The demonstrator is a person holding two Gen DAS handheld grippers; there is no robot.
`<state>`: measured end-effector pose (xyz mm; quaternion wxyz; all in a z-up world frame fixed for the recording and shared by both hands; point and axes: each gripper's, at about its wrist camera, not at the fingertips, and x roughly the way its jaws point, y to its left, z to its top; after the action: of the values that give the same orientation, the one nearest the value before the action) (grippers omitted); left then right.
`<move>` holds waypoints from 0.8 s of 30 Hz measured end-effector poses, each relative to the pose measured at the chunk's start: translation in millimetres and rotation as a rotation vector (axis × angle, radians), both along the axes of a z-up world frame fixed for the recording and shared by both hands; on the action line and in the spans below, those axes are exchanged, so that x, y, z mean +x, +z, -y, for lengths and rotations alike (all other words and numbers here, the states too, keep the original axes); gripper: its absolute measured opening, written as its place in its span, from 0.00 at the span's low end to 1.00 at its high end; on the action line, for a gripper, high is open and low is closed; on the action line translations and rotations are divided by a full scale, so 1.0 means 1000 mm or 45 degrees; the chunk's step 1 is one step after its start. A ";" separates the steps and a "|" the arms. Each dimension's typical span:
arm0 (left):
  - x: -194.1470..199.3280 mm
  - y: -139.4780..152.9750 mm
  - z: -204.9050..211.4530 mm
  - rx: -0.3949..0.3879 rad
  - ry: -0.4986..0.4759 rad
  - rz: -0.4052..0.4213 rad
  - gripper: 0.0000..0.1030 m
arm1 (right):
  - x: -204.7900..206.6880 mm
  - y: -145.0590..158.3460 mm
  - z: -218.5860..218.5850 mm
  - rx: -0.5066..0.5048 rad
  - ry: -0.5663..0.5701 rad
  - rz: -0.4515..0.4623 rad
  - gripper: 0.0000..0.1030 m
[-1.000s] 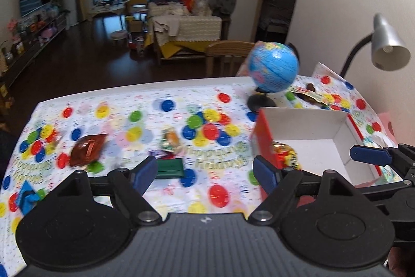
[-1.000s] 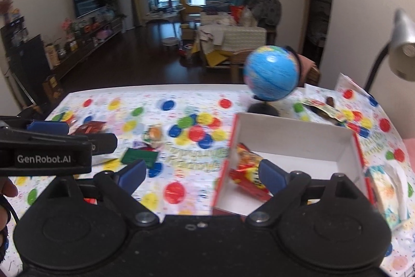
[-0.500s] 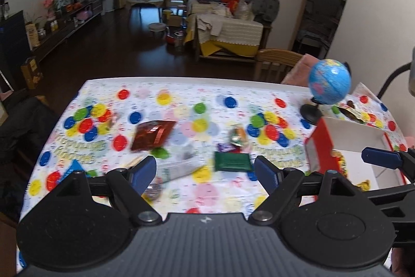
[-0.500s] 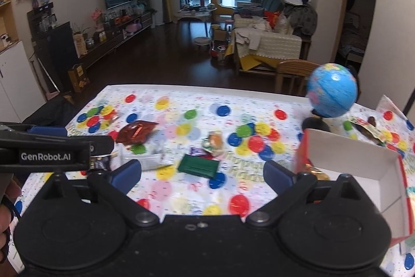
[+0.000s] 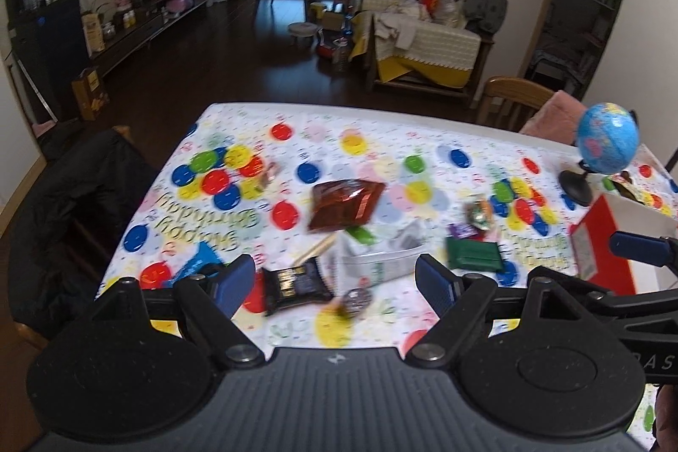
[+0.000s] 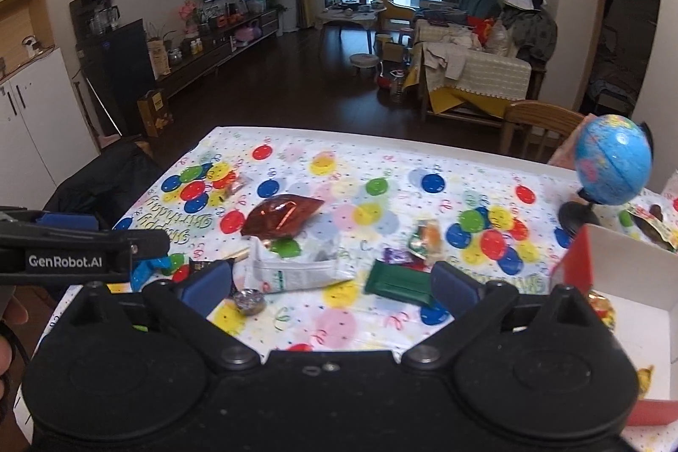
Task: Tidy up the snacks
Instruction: 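Grasp the black chocolate packet with left tool while right tool grasps silver foil candy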
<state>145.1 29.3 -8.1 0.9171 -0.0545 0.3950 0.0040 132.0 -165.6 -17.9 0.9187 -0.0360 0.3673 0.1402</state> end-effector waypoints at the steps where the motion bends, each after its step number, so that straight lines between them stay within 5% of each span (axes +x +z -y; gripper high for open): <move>1: 0.001 -0.004 -0.006 0.001 0.009 -0.010 0.80 | 0.001 -0.003 -0.003 0.000 0.003 -0.003 0.98; 15: 0.037 -0.070 -0.039 0.028 0.000 -0.116 0.80 | 0.047 -0.061 -0.031 -0.027 0.018 -0.124 0.93; 24: 0.074 -0.120 -0.049 -0.057 -0.037 -0.259 0.80 | 0.057 -0.114 -0.062 -0.078 0.176 -0.246 0.78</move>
<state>219.6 78.3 -128.2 0.8707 -0.0685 0.4869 -0.0127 189.4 -103.2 -132.4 0.8657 -0.0754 0.4549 0.1947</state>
